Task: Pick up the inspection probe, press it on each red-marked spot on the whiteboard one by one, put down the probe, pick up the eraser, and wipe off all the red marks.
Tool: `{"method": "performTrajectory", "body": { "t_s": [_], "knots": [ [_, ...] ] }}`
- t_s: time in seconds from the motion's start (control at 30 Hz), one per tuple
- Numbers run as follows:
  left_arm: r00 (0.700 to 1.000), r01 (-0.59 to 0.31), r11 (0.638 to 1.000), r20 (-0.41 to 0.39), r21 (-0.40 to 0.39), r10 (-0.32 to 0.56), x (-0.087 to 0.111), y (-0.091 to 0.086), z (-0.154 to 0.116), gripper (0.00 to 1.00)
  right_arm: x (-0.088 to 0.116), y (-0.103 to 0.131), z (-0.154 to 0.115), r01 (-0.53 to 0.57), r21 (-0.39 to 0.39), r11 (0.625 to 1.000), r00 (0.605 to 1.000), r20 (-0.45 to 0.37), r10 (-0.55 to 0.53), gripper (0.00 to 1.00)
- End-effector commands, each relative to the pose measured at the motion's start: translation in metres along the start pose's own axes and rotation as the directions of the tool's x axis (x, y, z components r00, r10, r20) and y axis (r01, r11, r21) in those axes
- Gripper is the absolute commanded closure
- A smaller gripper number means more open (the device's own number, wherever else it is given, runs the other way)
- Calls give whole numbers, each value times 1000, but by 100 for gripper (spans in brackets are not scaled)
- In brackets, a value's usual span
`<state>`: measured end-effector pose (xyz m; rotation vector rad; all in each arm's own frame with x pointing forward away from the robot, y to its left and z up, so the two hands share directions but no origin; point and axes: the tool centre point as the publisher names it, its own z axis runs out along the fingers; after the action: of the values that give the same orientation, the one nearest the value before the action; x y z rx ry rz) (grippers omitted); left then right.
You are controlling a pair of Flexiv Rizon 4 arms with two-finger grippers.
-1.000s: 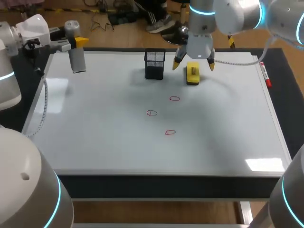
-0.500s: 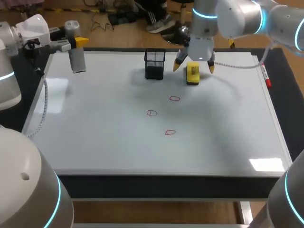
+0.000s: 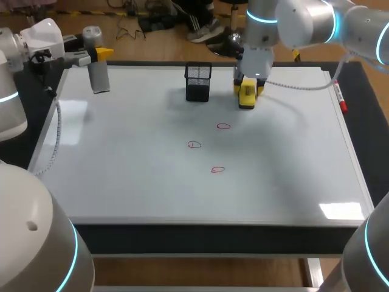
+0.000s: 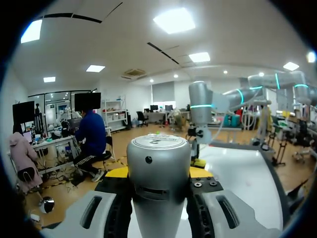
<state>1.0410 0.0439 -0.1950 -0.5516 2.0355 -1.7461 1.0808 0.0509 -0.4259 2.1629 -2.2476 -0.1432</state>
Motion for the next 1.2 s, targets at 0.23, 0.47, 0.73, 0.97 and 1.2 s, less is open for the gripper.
{"method": "performTrajectory", "body": {
  "t_s": [0.23,0.47,0.73,0.97,1.2],
  "knots": [
    [1000,-1,1000,1,4,1,0,0,0,100,21,-4,-25,-130,22,991,991,-10,131,100],
    [1000,-1,1000,1,4,1,0,0,0,100,63,-5,-44,-317,34,948,948,-9,317,100],
    [1000,-1,1000,1,4,1,0,0,0,100,116,7,-50,-493,32,870,870,8,493,100],
    [1000,-1,1000,1,4,1,0,0,0,100,152,25,-56,-569,47,821,823,20,568,100],
    [1000,-1,1000,1,4,1,0,0,0,100,183,44,-54,-626,32,779,780,37,625,100]
  ]
}}
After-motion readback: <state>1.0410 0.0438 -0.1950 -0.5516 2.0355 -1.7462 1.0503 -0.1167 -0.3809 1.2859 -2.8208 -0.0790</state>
